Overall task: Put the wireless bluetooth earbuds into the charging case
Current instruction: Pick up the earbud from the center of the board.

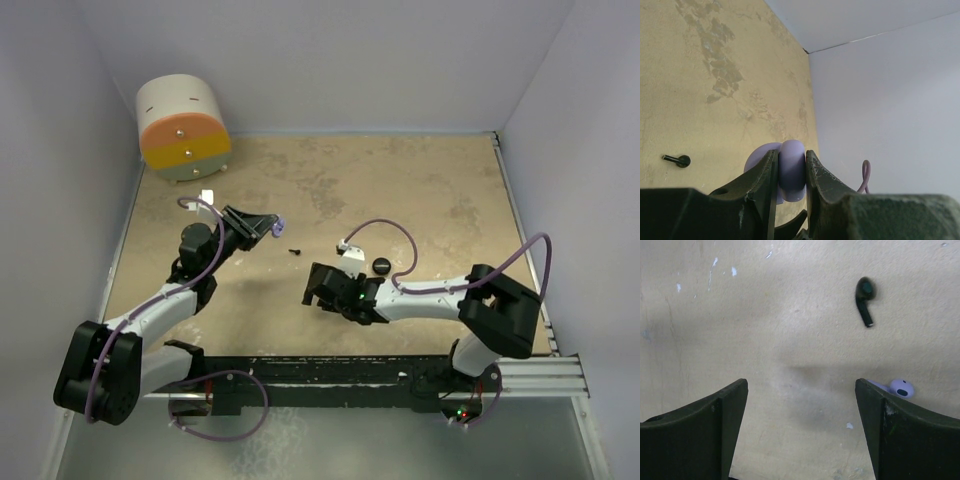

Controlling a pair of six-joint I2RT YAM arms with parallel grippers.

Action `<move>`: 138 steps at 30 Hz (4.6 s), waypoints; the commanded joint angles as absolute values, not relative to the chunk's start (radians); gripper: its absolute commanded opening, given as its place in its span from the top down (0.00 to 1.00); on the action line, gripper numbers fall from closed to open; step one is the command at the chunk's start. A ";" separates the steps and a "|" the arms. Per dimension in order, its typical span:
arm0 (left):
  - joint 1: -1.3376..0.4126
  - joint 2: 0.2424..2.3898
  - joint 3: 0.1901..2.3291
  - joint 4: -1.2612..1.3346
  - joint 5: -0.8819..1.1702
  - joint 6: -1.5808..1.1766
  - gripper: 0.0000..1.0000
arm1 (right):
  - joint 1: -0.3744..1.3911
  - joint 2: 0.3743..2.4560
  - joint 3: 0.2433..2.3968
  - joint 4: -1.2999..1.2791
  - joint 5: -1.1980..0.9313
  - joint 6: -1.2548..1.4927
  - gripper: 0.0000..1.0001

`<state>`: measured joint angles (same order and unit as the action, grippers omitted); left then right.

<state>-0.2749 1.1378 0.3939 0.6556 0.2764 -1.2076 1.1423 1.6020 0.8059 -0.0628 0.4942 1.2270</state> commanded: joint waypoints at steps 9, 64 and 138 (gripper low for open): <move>-0.264 1.139 0.403 0.684 0.273 -1.180 1.00 | 1.062 1.600 0.749 -0.200 0.497 1.175 0.08; -0.264 1.154 0.371 0.713 0.275 -1.180 1.00 | 1.084 1.503 0.767 -0.247 0.488 1.124 0.08; -0.241 1.110 0.344 0.689 0.271 -1.175 1.00 | 1.130 1.635 0.854 -0.266 0.519 0.848 0.40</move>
<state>-0.2489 1.1362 0.3519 0.6483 0.2756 -1.1923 1.1378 1.6306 0.8597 -0.2352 0.5026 0.8566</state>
